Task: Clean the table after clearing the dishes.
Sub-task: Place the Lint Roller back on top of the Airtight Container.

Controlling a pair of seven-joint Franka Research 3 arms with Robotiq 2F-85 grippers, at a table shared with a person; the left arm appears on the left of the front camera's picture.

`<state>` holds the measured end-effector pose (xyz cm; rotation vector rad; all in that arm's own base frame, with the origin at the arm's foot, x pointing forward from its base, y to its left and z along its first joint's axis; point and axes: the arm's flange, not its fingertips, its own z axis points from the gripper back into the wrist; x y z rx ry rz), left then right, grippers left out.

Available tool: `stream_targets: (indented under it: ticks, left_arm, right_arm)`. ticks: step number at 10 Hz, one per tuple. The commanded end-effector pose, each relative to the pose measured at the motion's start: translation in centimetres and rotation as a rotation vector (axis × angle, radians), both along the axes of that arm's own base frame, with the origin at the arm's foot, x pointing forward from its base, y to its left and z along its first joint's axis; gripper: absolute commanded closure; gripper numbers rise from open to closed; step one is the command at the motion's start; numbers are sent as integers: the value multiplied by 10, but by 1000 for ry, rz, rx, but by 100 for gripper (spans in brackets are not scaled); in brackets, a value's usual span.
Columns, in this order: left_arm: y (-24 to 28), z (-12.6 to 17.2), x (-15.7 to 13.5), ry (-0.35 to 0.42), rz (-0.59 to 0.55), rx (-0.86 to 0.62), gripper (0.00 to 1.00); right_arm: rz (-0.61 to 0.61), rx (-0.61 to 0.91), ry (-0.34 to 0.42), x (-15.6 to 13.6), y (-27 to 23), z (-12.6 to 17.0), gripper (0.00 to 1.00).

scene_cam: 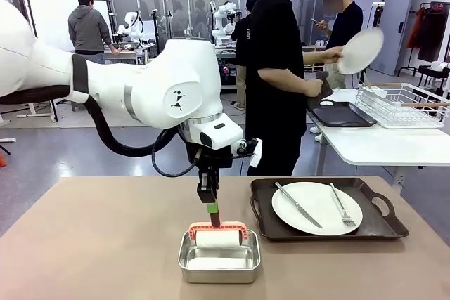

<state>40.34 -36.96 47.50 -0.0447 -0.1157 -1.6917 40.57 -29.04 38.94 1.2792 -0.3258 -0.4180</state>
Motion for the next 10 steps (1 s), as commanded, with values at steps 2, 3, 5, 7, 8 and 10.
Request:
stream_targets:
  ticks: [2,3,5,7,8,10]
  left_arm:
    - [-10,-4,9,-3,-63,53,79]
    - [-12,-6,12,-5,-58,67,79]
    - [-12,-12,16,6,-53,60,79]
    - [-11,-19,22,9,-43,90,79]
    - [-11,-23,23,10,-42,93,79]
    - [-11,-29,27,18,-32,88,79]
  right_arm:
    - [-2,0,-4,-2,0,3,0]
    - [-2,0,-4,-2,0,3,0]
    - [-2,0,-4,-2,0,3,0]
    - [-2,0,-4,-2,0,3,0]
    - [-2,0,-4,-2,0,3,0]
    - [-2,0,-4,-2,0,3,0]
